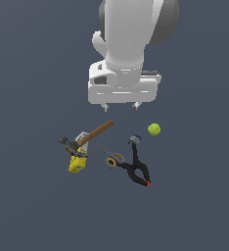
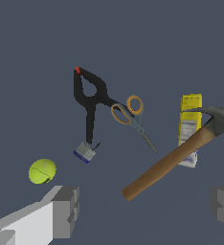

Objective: Pick up a designated object from a clutter of objects.

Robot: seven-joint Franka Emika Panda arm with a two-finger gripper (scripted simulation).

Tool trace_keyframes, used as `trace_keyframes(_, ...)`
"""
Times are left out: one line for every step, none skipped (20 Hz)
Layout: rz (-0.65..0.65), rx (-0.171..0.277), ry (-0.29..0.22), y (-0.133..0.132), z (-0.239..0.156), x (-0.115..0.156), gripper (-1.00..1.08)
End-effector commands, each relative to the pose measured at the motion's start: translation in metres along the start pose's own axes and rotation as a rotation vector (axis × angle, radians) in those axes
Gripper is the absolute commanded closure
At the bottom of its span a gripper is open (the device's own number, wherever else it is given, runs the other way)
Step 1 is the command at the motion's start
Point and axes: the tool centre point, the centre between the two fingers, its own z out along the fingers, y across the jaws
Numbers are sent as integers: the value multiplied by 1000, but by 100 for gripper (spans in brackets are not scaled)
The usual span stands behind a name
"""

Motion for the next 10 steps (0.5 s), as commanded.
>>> trace_keyframes(0, 0, 0, 0, 0, 0, -92)
trace_keyframes(2, 0, 0, 0, 1, 0, -92)
trace_keyframes(4, -1, 0, -1, 2, 0, -92)
trace_keyframes(5, -2, 0, -3, 4, 0, -92)
trace_keyframes(7, -3, 1, -5, 7, 1, -92)
trace_keyframes(9, -4, 1, -8, 9, 1, -92)
trace_keyframes(12, -5, 2, -11, 12, 1, -92)
trace_keyframes(16, -6, 3, -14, 16, 1, -92)
trace_keyframes(20, -7, 3, -17, 20, 1, -92)
trace_keyframes(24, -9, 4, -21, 24, 1, -92)
